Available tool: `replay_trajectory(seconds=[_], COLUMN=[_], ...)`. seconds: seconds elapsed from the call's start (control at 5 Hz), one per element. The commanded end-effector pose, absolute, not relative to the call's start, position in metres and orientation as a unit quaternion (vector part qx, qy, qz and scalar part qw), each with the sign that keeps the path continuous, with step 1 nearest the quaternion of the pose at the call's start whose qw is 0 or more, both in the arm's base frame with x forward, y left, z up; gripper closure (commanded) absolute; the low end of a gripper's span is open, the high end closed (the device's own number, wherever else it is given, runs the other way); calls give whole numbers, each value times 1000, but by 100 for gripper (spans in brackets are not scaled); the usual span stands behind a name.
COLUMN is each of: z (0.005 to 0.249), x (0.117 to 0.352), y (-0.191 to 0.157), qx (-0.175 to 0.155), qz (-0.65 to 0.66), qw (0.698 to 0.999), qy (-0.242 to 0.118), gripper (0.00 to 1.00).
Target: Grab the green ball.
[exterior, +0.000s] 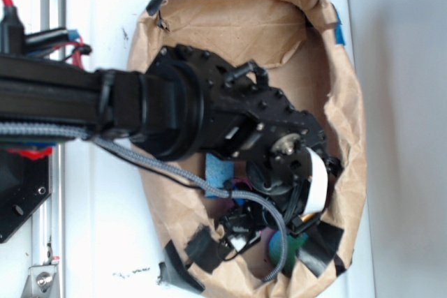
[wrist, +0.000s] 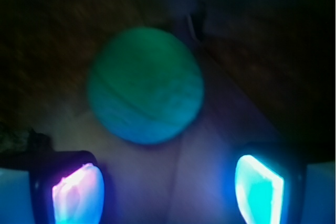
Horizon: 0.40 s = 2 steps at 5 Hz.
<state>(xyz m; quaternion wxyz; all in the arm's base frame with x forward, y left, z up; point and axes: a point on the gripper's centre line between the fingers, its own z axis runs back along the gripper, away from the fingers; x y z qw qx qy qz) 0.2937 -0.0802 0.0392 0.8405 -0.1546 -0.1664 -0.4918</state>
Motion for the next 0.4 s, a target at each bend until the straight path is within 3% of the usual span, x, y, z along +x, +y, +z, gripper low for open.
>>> replay_trajectory(seconds=[0.0, 0.2], z=[57, 53], x=[300, 301], y=[-106, -113], qx=[-155, -155], qz=[-533, -539], qw=[800, 791], qy=[-226, -244], gripper=[0, 0])
